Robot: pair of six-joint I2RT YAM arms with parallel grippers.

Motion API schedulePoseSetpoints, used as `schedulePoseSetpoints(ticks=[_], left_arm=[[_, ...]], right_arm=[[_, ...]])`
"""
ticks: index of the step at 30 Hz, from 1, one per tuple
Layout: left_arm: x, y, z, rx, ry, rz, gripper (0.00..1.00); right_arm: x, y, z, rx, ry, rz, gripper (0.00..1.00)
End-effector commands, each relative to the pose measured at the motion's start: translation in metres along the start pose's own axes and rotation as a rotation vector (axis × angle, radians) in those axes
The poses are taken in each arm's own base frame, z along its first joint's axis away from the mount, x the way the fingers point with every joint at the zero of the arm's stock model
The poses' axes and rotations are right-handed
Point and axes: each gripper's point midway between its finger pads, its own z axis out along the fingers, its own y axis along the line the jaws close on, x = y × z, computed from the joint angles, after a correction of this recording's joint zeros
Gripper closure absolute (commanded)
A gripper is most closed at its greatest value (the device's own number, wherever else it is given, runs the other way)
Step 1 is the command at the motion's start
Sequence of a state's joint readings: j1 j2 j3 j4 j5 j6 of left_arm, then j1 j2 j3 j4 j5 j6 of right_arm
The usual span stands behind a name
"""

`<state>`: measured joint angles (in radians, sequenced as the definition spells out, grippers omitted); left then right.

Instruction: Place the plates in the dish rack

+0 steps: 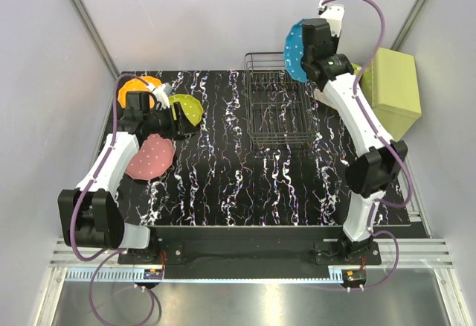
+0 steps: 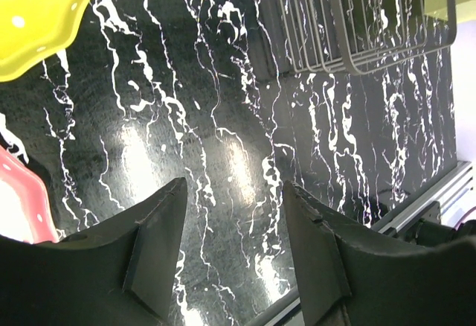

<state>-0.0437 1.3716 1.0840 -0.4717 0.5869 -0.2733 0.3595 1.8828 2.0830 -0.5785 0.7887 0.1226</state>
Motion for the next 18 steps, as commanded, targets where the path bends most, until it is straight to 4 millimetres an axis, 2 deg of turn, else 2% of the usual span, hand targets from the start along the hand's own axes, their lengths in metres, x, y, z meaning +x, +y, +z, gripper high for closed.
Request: schedulePoseSetpoints(ticks=[1,2,4,5,9,18], left_arm=[[-0.014,-0.007,0.0,0.026,-0.057,0.015,0.41],[-0.014,-0.007,0.0,0.026,-0.057,0.015,0.41],[-0.014,-0.009,-0.001,0.034,-0.058,0.016,0.41],[-0.014,-0.008,-0.001,0.033,-0.058,0.015,0.41],[-0.01,-0.01,-0.001,0.044,-0.053,0.009,0.41],[-0.006,-0.009,0.0,0.05,-0.054,-0.002,0.41]], right_arm=[[-0.069,-0.001,0.009,0.11,-0.234,0.148,1.0],[-0.077,-0.004,0.01,0.135,-0.253,0.173,1.0],[-0.071,0.002,0.02,0.157,-0.25,0.163,1.0],[-0.075,0.003,0.021,0.161,-0.261,0.178,1.0],[-0.061,0.008,0.034,0.202,-0.247,0.112,1.0],[-0.04,0.013,0.049,0.241,-0.234,0.032,1.0]])
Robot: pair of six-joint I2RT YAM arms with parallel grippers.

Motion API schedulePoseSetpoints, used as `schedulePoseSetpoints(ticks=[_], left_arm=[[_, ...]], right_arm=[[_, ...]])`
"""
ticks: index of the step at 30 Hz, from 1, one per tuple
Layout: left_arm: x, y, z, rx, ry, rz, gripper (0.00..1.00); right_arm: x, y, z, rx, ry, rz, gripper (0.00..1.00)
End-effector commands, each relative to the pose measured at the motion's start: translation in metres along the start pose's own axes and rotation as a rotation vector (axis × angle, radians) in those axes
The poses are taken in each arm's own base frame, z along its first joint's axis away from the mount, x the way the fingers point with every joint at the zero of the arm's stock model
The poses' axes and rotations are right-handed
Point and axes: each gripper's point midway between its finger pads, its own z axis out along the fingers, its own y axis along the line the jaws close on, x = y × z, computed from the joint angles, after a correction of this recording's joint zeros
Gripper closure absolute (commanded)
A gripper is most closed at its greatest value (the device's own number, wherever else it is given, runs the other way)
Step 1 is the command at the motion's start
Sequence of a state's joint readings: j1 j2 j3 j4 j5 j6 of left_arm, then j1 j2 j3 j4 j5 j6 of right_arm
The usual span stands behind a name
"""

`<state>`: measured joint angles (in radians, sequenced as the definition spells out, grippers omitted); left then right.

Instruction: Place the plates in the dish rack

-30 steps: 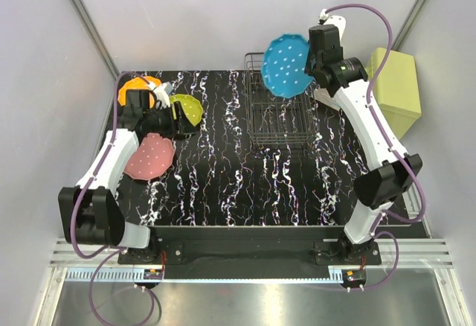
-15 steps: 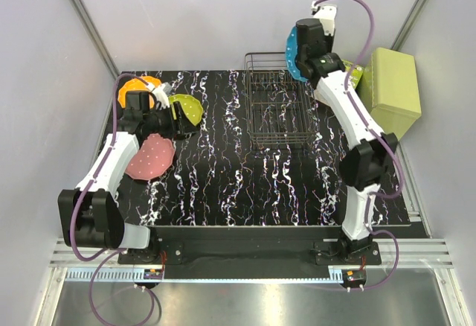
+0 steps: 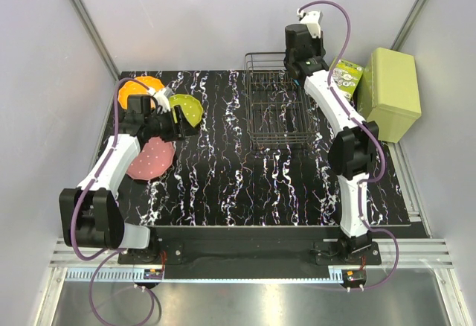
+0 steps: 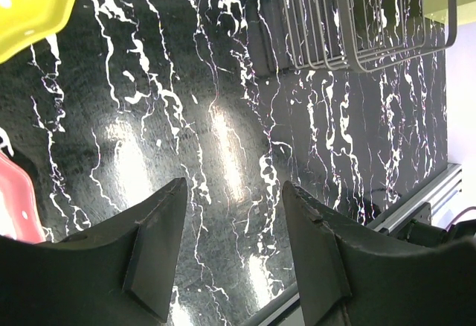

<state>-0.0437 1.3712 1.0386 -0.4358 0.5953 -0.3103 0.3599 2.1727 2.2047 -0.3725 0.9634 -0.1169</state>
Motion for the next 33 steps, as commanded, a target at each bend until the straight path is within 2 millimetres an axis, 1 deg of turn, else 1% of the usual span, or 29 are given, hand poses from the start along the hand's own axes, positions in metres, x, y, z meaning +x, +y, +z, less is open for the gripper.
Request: schedulePoseSetpoints(ticks=[1,8,11,15,20,25,29,33], left_arm=[[-0.015,-0.014,-0.005,0.046,-0.061,0.039,0.41],[-0.015,-0.018,-0.005,0.071,-0.055,0.021,0.41],[-0.014,-0.019,-0.005,0.078,-0.055,0.023,0.41],[-0.01,-0.017,-0.004,0.078,-0.046,0.02,0.41],[-0.009,-0.016,-0.002,0.083,-0.047,0.018,0.41],[-0.008,-0.015,-0.001,0.088,-0.044,0.013,0.41],[-0.007,-0.014,0.001,0.089,-0.041,0.007,0.41],[-0.009,-0.015,0.001,0.096,-0.042,0.002,0.41]], right_arm=[[-0.071,-0.033,-0.015,0.094,-0.17,0.25,1.0],[-0.057,-0.02,-0.003,0.106,-0.159,0.188,1.0],[-0.048,-0.013,0.001,0.105,-0.149,0.155,1.0],[-0.03,-0.006,0.006,0.108,-0.127,0.102,1.0],[-0.02,-0.002,0.01,0.111,-0.116,0.063,1.0],[-0.022,-0.001,0.01,0.119,-0.127,0.058,1.0],[-0.028,-0.005,0.004,0.118,-0.136,0.058,1.0],[-0.029,-0.009,0.002,0.121,-0.136,0.044,1.0]])
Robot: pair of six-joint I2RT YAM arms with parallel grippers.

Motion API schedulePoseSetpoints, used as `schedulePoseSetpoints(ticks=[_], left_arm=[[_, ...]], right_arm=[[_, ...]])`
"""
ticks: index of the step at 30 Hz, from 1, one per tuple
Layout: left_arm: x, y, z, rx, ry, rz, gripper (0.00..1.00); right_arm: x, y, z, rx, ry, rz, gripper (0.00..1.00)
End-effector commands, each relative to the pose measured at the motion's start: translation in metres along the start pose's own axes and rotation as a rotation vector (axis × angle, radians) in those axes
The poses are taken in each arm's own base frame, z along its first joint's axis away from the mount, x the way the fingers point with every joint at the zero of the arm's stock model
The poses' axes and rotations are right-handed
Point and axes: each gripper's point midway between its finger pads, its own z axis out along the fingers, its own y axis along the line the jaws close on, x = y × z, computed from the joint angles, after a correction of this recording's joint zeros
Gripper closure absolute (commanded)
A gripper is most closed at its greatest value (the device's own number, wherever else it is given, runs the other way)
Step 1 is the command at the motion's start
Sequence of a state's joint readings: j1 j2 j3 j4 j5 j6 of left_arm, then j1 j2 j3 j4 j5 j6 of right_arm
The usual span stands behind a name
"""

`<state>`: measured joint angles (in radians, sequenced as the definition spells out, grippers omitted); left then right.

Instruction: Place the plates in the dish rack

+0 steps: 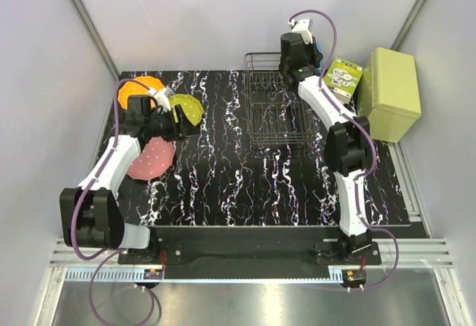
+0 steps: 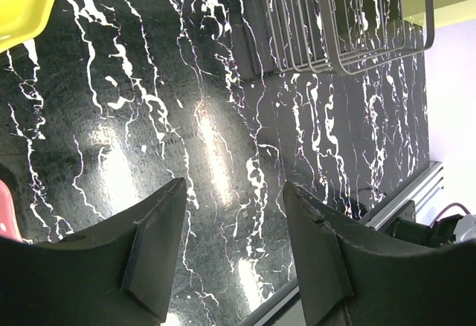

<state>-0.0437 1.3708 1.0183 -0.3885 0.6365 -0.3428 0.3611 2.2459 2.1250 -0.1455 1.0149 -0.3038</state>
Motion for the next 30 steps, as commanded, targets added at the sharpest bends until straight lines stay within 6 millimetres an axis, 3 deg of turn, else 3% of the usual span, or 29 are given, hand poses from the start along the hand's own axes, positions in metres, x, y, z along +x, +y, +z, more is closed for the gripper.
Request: schedulePoseSetpoints(ticks=[1,9,15,24,30], left_arm=[[-0.009,-0.009,0.0,0.049,-0.034,0.018,0.4],[-0.009,-0.008,0.001,0.054,-0.03,0.007,0.4],[-0.01,-0.01,0.001,0.061,-0.031,0.007,0.4],[-0.008,-0.012,0.0,0.075,-0.034,0.001,0.4],[-0.009,-0.013,0.0,0.078,-0.038,0.0,0.4]], right_arm=[[-0.05,-0.035,-0.016,0.075,-0.094,0.169,1.0],[-0.064,-0.048,-0.022,0.082,-0.122,0.189,1.0],[-0.061,-0.047,-0.031,0.061,-0.12,0.142,1.0],[-0.076,-0.041,-0.045,0.028,-0.167,0.104,1.0],[-0.087,-0.049,-0.048,0.032,-0.203,0.1,1.0]])
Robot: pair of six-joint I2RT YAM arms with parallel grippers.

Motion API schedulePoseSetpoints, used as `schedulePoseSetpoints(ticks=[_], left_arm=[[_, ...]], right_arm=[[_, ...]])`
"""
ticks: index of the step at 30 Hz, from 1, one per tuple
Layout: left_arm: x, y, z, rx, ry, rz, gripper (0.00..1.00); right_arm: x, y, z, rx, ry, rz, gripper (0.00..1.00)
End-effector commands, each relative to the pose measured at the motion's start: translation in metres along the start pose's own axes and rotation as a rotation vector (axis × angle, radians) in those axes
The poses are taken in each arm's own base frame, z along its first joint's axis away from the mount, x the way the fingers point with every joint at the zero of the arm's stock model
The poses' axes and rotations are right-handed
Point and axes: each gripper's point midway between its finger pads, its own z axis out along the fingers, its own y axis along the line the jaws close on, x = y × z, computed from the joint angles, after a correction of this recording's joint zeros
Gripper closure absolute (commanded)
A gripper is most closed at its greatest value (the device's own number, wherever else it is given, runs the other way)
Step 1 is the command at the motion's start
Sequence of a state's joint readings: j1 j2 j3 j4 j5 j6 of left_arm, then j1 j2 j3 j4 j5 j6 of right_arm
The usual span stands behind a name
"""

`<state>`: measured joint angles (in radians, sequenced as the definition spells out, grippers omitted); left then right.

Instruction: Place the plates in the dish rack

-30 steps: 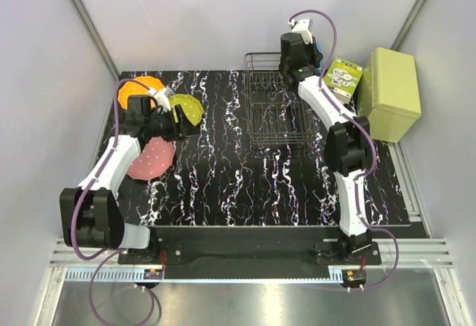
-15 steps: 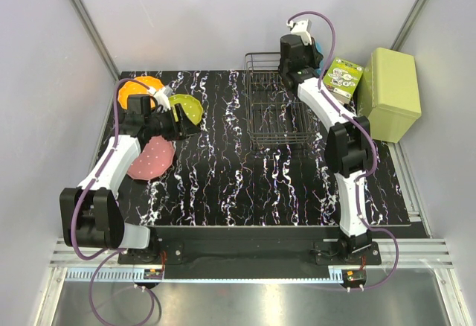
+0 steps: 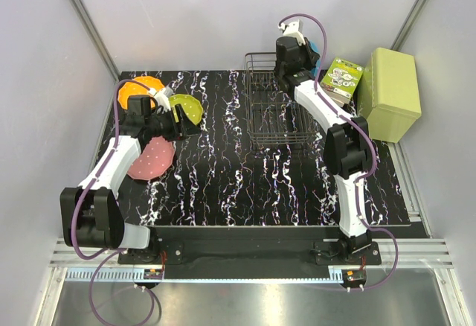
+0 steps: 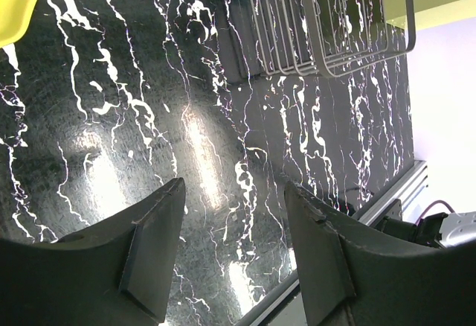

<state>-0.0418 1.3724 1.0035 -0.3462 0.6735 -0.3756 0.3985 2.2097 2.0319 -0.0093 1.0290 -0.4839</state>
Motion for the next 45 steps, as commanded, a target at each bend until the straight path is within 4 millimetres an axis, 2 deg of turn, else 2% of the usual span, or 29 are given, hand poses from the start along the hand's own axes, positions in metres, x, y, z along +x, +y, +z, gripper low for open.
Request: schedulePoseSetpoints(ticks=[1,6,19,26,35,40,45], left_arm=[[-0.007,-0.007,-0.002,0.039,-0.029,0.017,0.39],[-0.006,-0.007,-0.001,0.037,-0.027,0.012,0.39],[-0.005,-0.006,0.0,0.04,-0.022,0.0,0.39],[-0.004,-0.004,0.003,0.043,-0.008,-0.019,0.39],[-0.007,-0.005,0.005,0.048,-0.004,-0.027,0.39],[-0.008,-0.008,0.002,0.058,-0.005,-0.036,0.38],[-0.01,-0.013,0.001,0.081,-0.009,-0.047,0.38]], right_arm=[[-0.077,-0.063,-0.028,0.054,-0.153,0.223,1.0],[-0.083,-0.07,-0.027,0.063,-0.169,0.224,1.0],[-0.074,-0.08,-0.011,0.105,-0.133,0.246,1.0],[-0.079,-0.085,-0.007,0.101,-0.146,0.231,1.0],[-0.062,-0.054,0.003,0.074,-0.121,0.176,1.0],[-0.064,-0.042,0.003,0.057,-0.13,0.162,1.0],[-0.052,-0.023,0.003,0.035,-0.115,0.116,1.0]])
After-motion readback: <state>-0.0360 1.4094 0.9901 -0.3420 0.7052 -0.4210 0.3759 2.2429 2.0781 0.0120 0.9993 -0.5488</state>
